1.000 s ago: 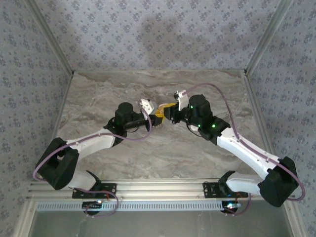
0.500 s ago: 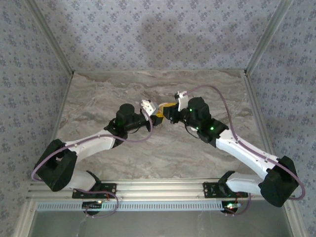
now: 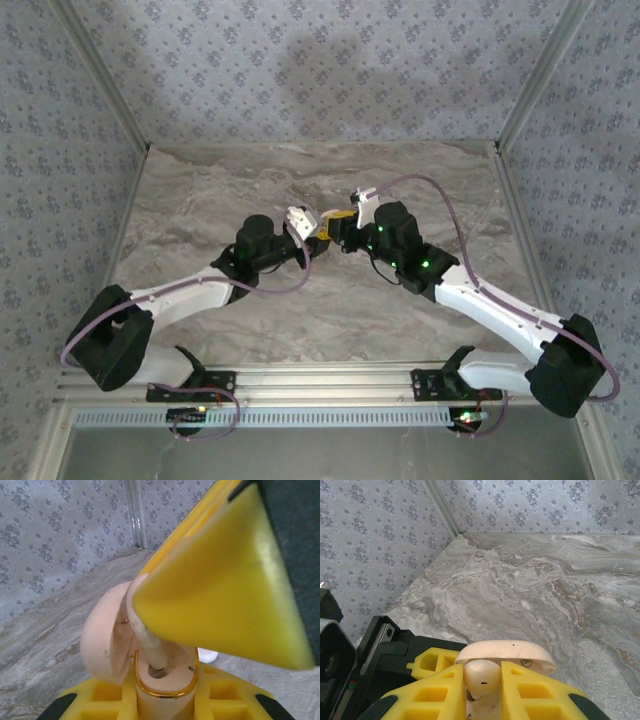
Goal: Insert the wireless bluetooth earbuds into the charging case
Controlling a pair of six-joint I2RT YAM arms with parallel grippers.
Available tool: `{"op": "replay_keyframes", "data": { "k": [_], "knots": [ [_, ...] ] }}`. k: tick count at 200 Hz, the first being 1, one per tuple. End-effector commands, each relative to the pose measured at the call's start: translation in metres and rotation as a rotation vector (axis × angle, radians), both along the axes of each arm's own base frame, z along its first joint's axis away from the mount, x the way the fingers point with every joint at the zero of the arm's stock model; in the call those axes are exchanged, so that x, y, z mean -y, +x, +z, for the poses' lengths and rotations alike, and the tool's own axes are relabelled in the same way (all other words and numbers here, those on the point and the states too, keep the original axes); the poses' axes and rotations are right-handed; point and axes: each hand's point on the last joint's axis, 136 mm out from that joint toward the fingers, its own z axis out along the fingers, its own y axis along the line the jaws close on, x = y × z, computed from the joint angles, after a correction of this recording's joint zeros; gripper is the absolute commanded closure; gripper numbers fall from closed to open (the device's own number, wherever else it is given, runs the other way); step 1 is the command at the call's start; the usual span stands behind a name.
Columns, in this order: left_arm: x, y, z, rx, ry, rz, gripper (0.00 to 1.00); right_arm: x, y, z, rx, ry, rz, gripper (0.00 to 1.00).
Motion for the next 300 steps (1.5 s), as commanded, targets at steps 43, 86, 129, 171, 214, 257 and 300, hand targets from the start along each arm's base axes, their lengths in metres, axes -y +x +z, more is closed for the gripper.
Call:
{"op": "replay_keyframes", "data": {
  "k": [43,86,129,171,214,257,300],
  "knots": [
    [-0.013,0.004,0.082,0.271,-0.163,0.131,0.79,0.004,-0.010,-0.037,-0.177,-0.007,-0.095,0.77],
    [-0.020,0.008,0.088,0.298,-0.180,0.188,0.79,0.003,-0.011,-0.038,-0.209,0.024,-0.138,0.77],
    [-0.020,0.008,0.088,0.299,-0.188,0.188,0.79,-0.001,-0.010,-0.033,-0.220,0.059,-0.142,0.77],
    [-0.016,0.006,0.086,0.303,-0.170,0.161,0.79,-0.011,-0.010,-0.023,-0.187,0.019,-0.079,0.77],
    [-0.013,0.004,0.082,0.299,-0.146,0.140,0.79,-0.022,-0.012,-0.024,-0.204,-0.024,-0.022,0.75],
    [-0.012,0.001,0.083,0.300,-0.145,0.123,0.79,-0.022,-0.012,-0.029,-0.227,-0.061,-0.015,0.71],
    [-0.010,-0.003,0.077,0.276,-0.144,0.097,0.79,-0.016,-0.006,-0.021,-0.233,-0.028,-0.035,0.63]
  ]
}}
